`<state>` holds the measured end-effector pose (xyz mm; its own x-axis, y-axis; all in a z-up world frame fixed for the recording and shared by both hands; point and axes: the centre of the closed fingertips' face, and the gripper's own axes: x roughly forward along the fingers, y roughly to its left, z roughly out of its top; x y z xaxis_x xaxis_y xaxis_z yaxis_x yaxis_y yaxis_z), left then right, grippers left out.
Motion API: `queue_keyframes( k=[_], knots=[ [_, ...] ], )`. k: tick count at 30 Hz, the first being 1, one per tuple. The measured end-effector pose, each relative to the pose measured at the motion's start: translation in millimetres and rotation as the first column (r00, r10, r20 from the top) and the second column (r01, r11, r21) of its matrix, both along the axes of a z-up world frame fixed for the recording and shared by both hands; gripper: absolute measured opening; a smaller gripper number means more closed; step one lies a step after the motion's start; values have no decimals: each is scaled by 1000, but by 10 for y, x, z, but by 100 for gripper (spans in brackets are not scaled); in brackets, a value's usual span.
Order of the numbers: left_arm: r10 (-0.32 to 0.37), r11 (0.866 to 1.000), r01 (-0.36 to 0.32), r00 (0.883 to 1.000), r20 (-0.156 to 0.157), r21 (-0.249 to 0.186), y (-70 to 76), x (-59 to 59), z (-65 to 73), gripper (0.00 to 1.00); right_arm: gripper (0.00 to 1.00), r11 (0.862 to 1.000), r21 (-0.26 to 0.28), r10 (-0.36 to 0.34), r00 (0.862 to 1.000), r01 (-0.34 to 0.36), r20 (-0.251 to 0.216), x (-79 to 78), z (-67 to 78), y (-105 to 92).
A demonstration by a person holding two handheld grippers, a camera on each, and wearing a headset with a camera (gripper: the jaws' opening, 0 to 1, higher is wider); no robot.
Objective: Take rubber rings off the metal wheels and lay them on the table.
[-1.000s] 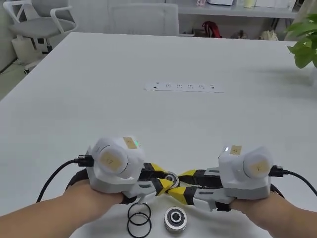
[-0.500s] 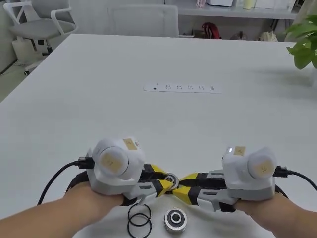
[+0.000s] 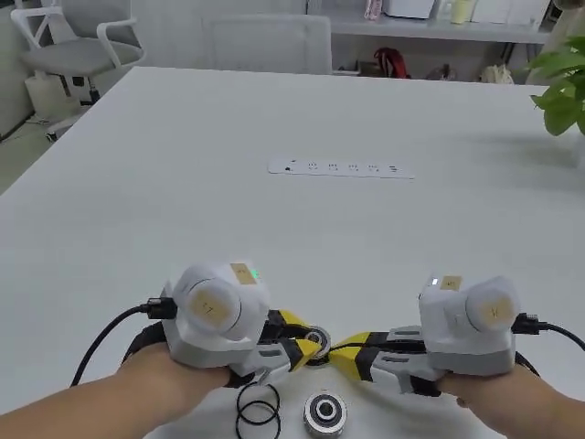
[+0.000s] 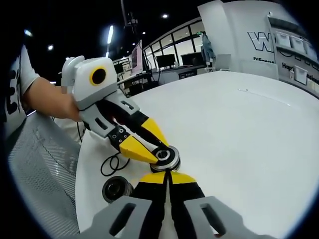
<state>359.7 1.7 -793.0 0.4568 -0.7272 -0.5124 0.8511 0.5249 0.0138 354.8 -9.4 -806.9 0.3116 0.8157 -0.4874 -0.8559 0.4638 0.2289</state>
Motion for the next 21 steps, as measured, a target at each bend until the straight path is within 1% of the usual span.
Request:
queue_keyframes(
  k=[1,5,7,8,10,11,17,21],
  knots=[
    [1,1000,-1,1000,1,1,1,0,0,13,0,1000,6,-6,1000,6,-14,-1,-1,-2],
    [2,1000,-2,1000,5,9,-1,-8,-1,13,0,1000,7,-12,1000,12,-16,-4,1,-3],
    [3,1000,-4,1000,8,15,-1,-12,-1,13,0,1000,10,-19,999,20,-27,-1,6,-10],
    [4,1000,-4,1000,9,17,0,-13,-2,13,0,1000,14,-24,999,25,-35,4,6,-13],
    [3,1000,-3,1000,15,26,1,-16,-2,12,0,998,30,-47,996,49,-71,10,12,-21],
    [3,1000,-4,1000,16,28,-1,-17,-1,12,0,998,33,-51,996,53,-79,12,13,-26],
    [6,999,-7,1000,18,34,1,-14,-3,12,0,997,42,-64,992,69,-106,14,24,-32],
    [8,999,-9,1000,18,35,1,-13,-3,12,0,994,61,-85,987,94,-135,28,37,-48]
  ],
)
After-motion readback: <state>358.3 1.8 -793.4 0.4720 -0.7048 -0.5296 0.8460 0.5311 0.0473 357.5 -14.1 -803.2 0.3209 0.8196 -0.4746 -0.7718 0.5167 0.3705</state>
